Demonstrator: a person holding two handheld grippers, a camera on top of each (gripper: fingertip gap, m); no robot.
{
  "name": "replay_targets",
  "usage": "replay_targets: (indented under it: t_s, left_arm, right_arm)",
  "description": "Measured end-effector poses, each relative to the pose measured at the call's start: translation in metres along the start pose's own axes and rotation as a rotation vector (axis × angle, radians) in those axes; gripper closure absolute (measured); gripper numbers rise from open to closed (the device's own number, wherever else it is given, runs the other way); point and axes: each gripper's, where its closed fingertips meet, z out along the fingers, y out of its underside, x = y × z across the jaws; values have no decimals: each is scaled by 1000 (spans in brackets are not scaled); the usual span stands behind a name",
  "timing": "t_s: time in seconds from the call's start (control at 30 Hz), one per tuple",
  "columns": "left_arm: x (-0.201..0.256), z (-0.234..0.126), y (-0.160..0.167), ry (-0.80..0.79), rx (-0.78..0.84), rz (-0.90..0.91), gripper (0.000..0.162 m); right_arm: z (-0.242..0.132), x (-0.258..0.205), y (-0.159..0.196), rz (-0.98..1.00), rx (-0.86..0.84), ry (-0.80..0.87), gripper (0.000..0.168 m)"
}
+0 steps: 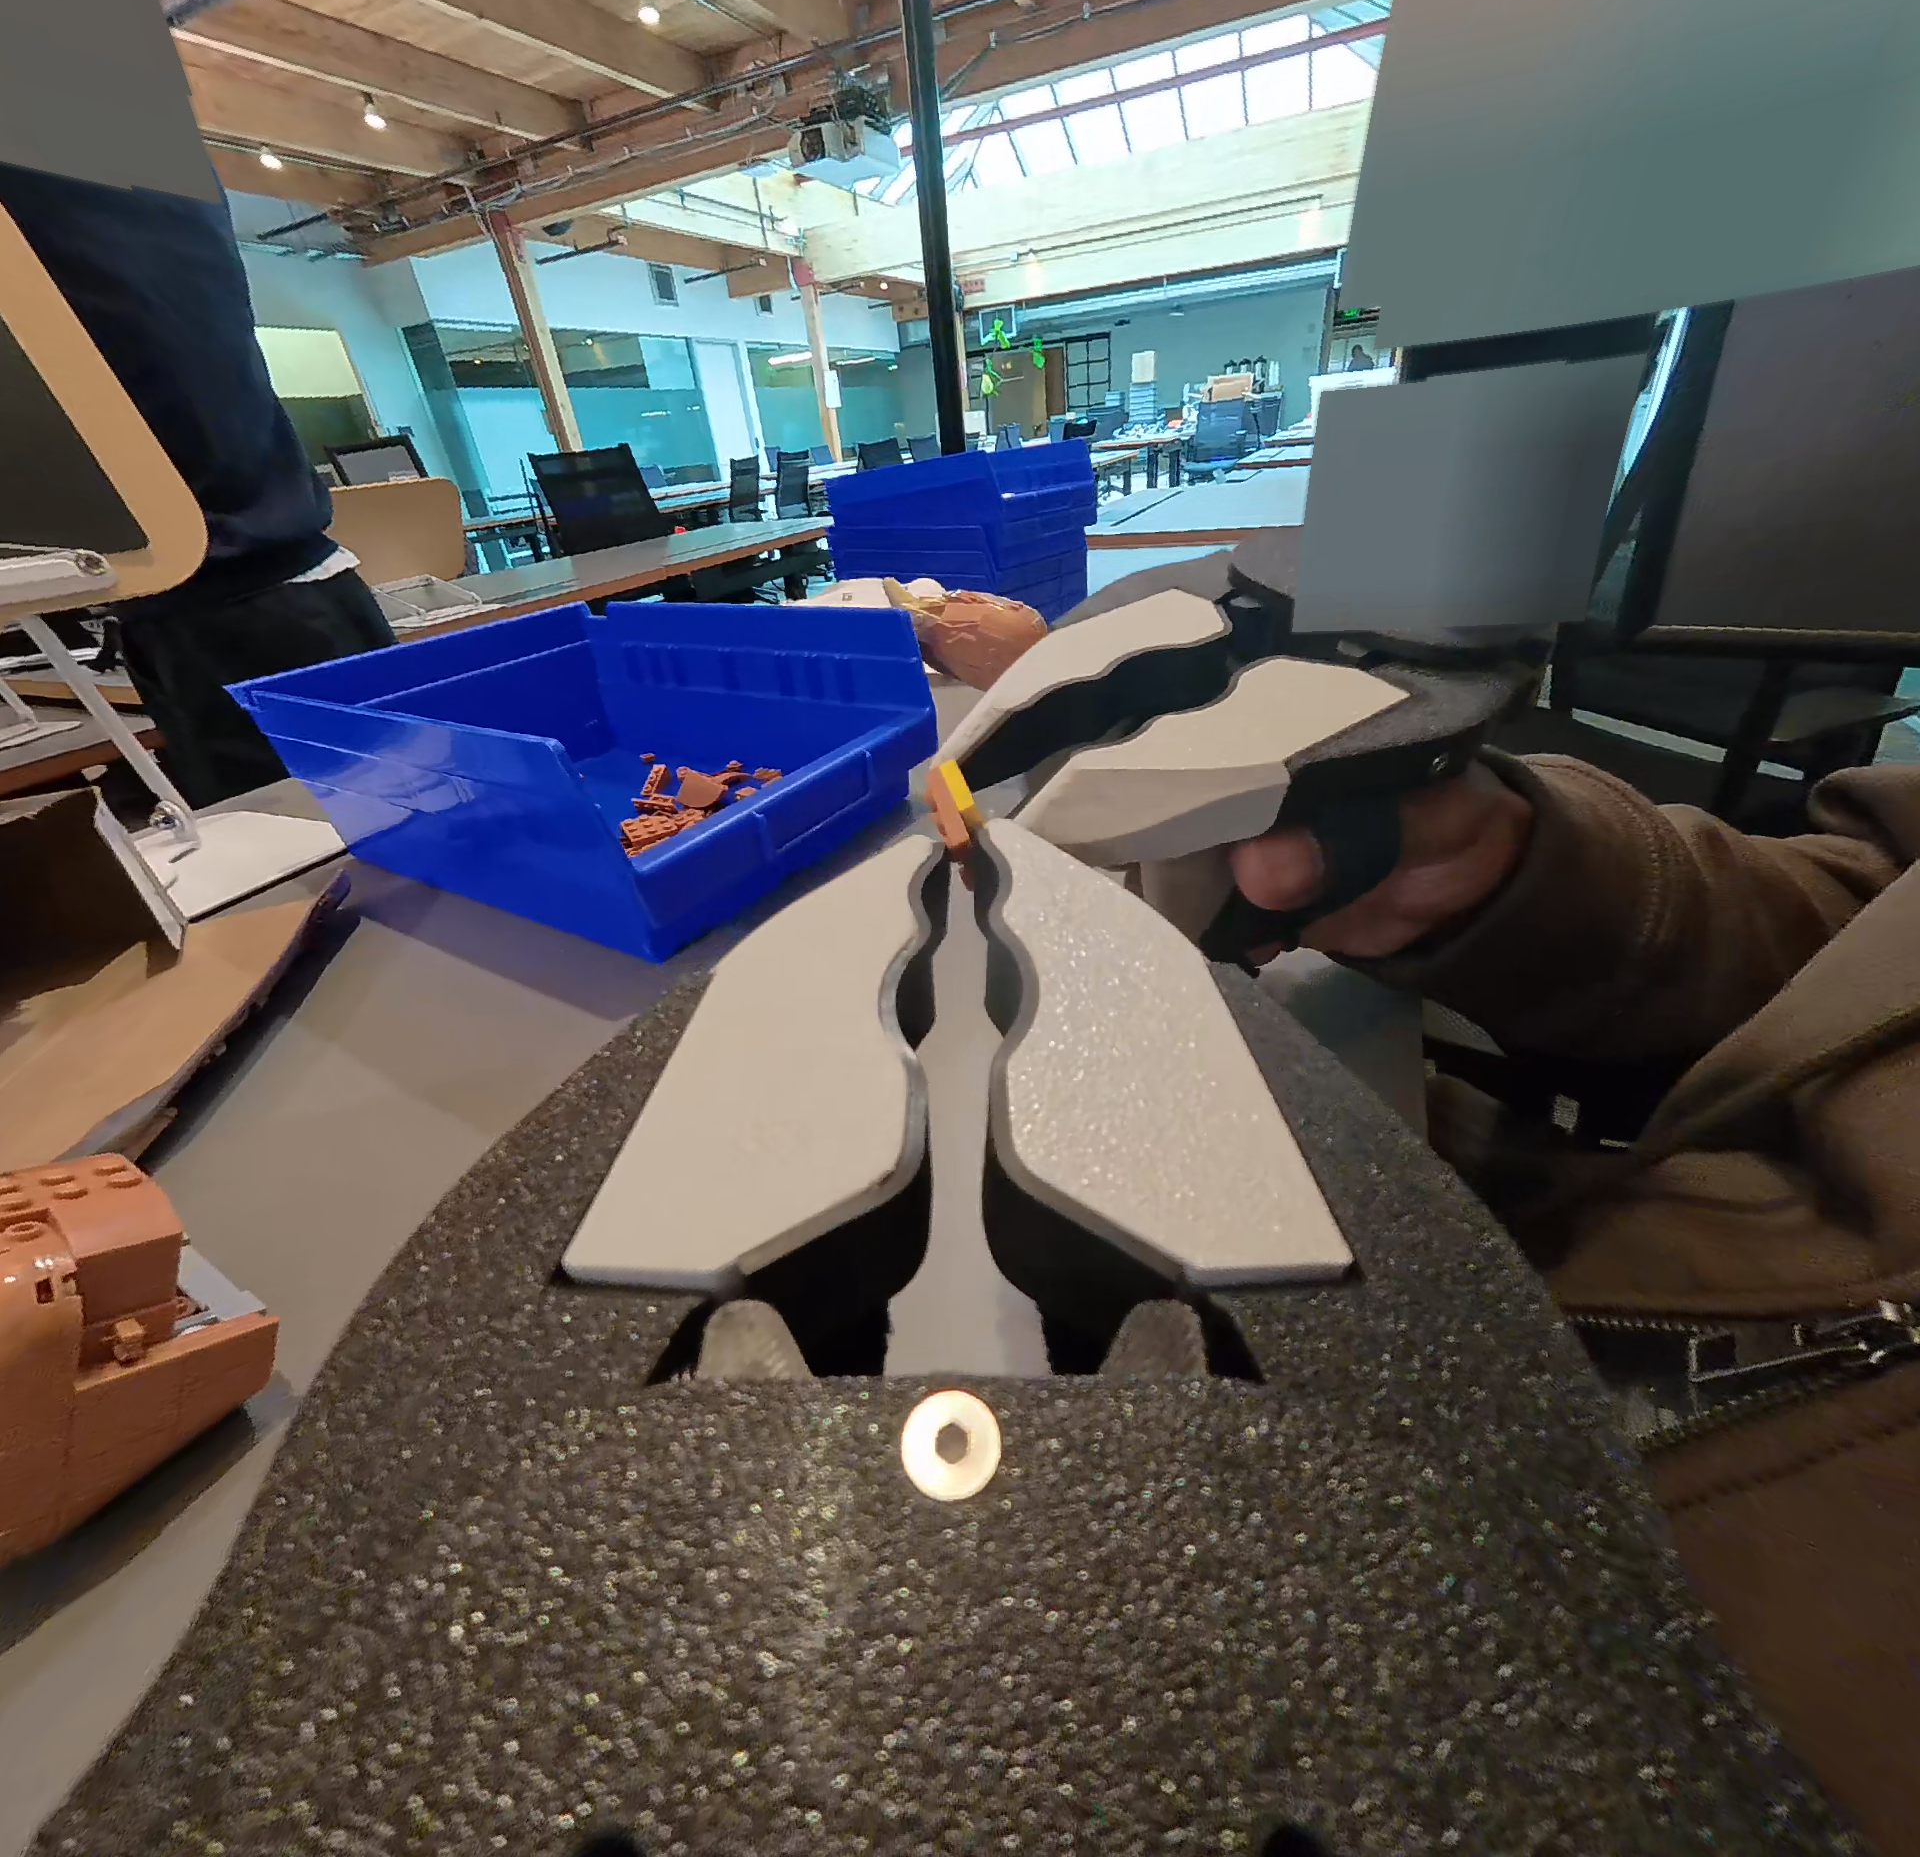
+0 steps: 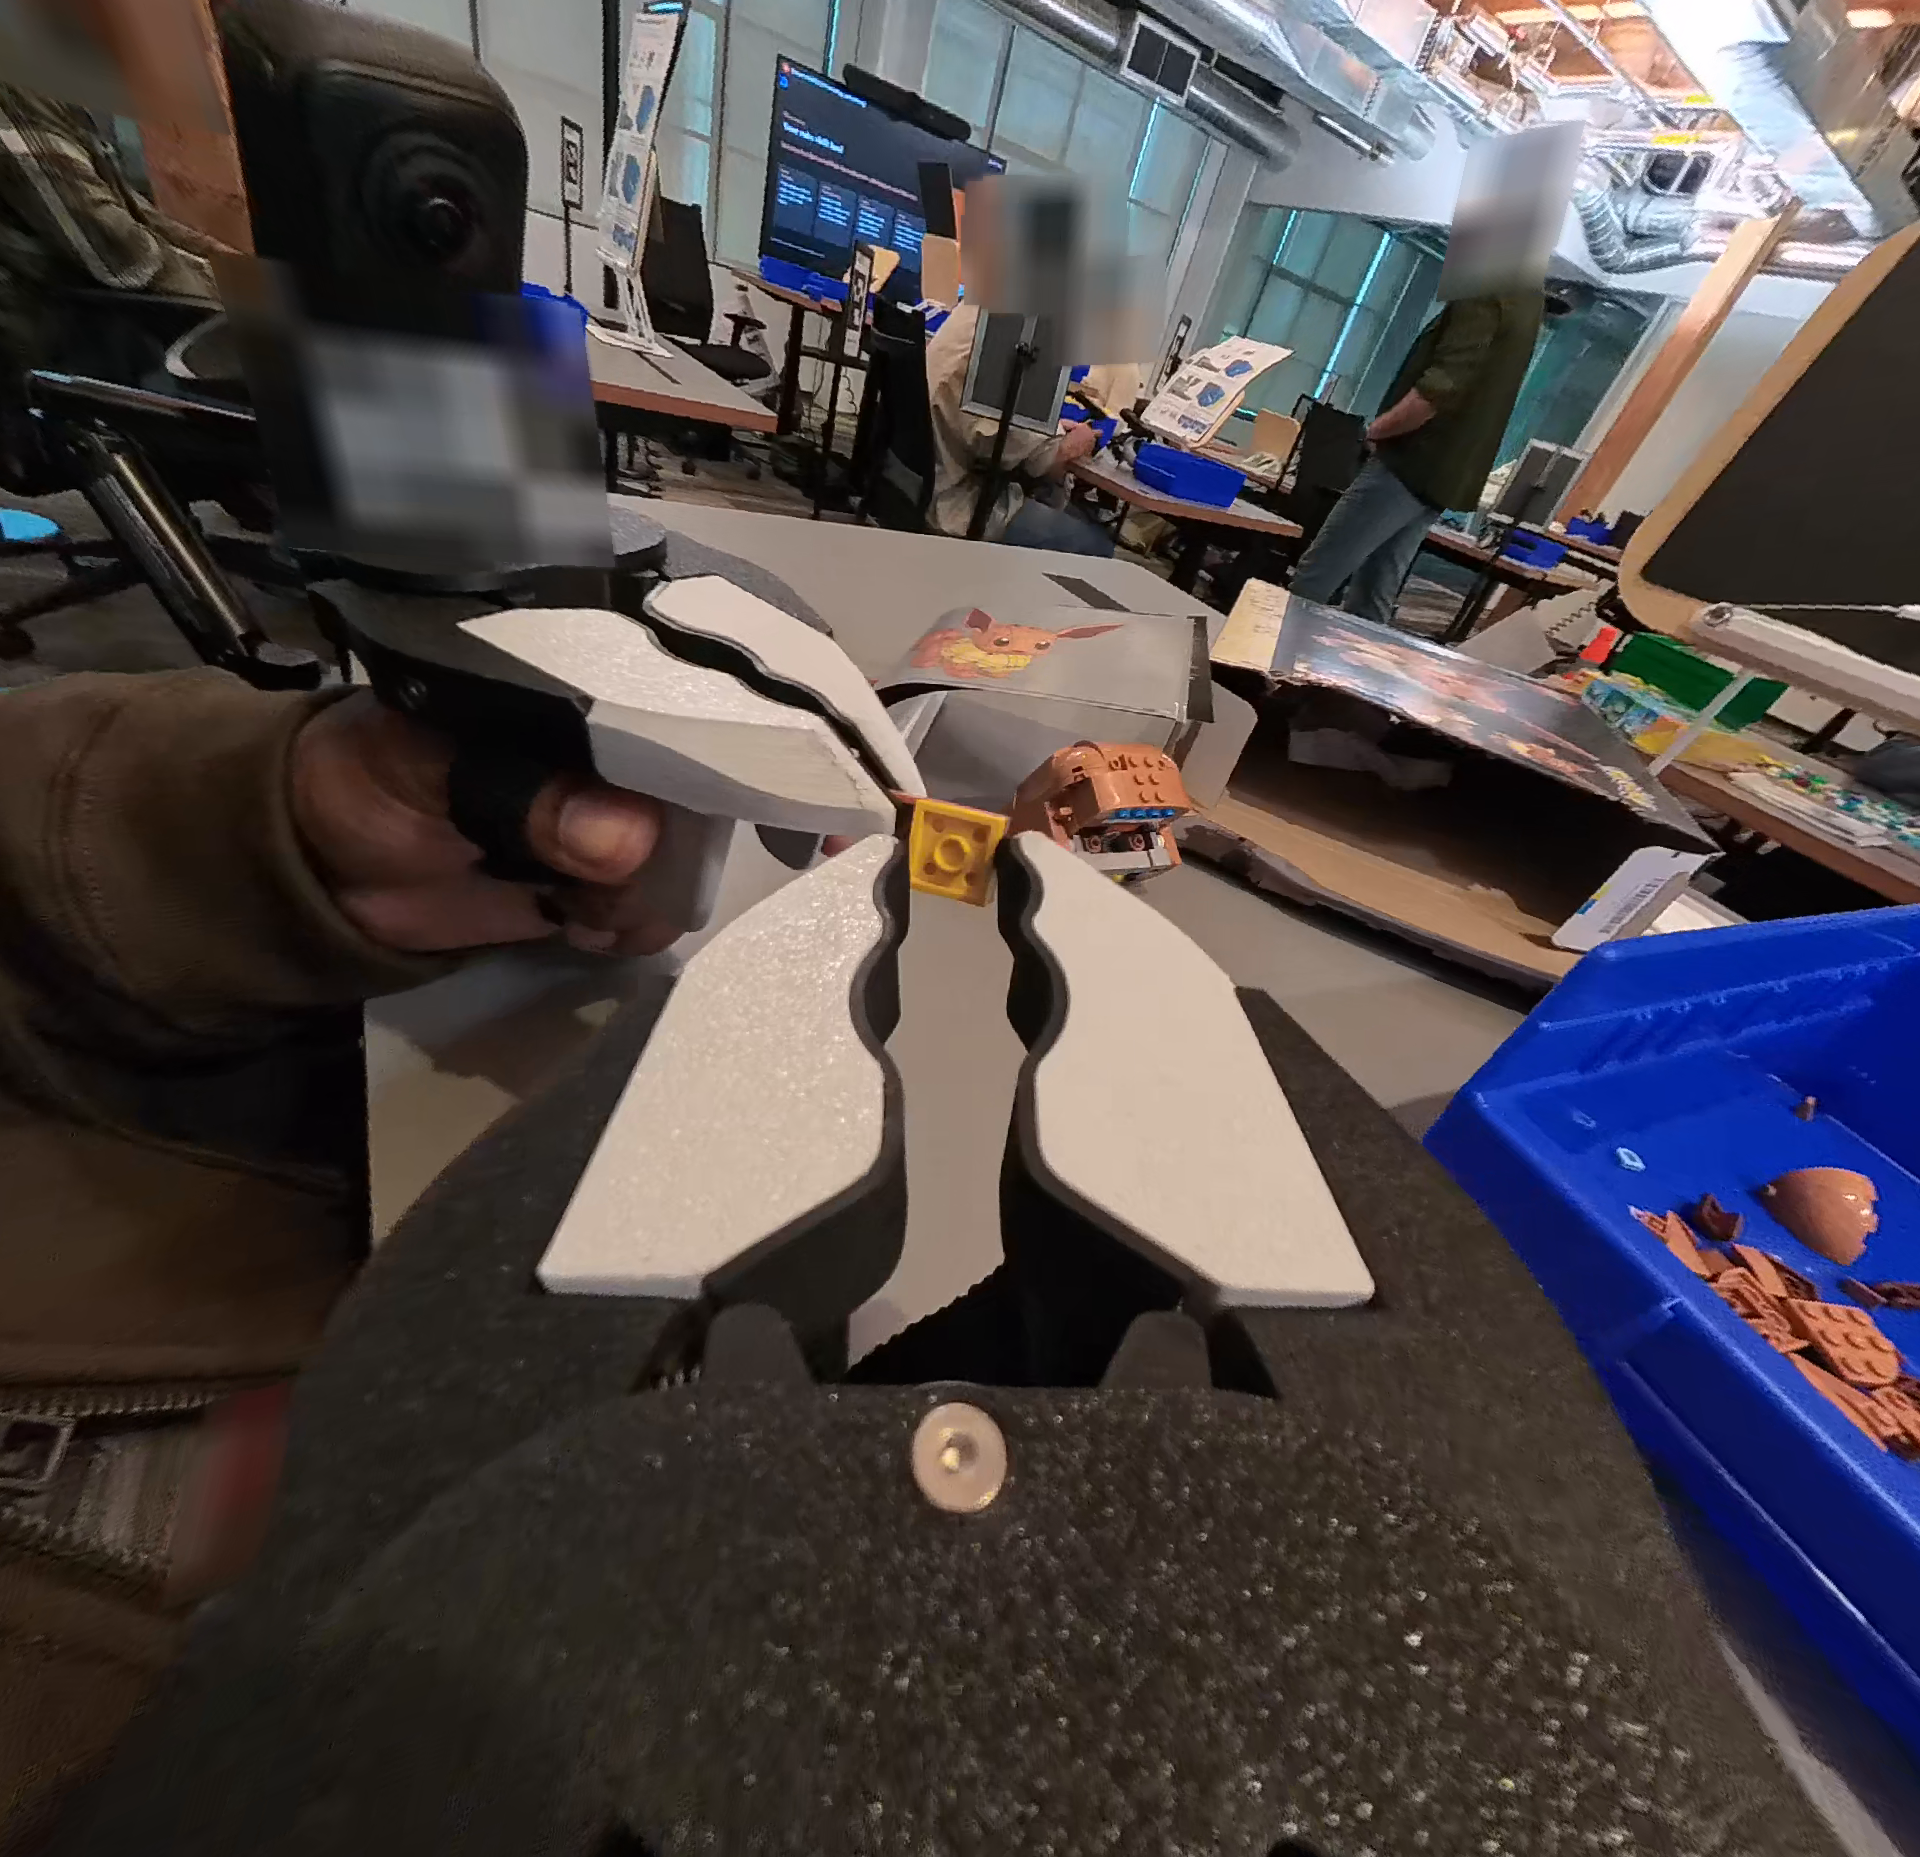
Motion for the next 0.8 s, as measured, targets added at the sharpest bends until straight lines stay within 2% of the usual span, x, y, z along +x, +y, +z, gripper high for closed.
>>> replay_targets:
  t_s: [0.1, 0.13, 0.2, 0.37, 0.47, 0.57, 0.7, 0.8]
  left_arm:
    - [0, 0, 0, 13, -1, -11, 158]
    - [-1, 0, 0, 12, -1, -15, 158]
    - [-18, -6, -3, -58, 23, -53, 158]
    - [-30, -15, -4, -62, 37, -151, 158]
    - [-23, -9, 1, -7, 14, -262, 158]
    - [-19, -6, 2, 15, 1, -362, 158]
    - [-17, -4, 6, -22, -44, -390, 158]
    - [-13, -1, 9, -33, -67, -404, 158]
  right_arm:
    - [-1, 0, 0, 44, 12, -24, 153]
    - [-2, 1, -1, 56, 22, -25, 168]
    - [-6, -2, -5, 114, 62, -72, 168]
    - [-1, 5, -1, 78, 43, 17, 168]
    - [1, 8, 1, -27, 23, 86, 168]
    - [4, 6, 3, -187, -13, 141, 156]
    - [10, 2, 7, -388, -75, 218, 143]
    - [12, 4, 10, -527, -118, 293, 142]
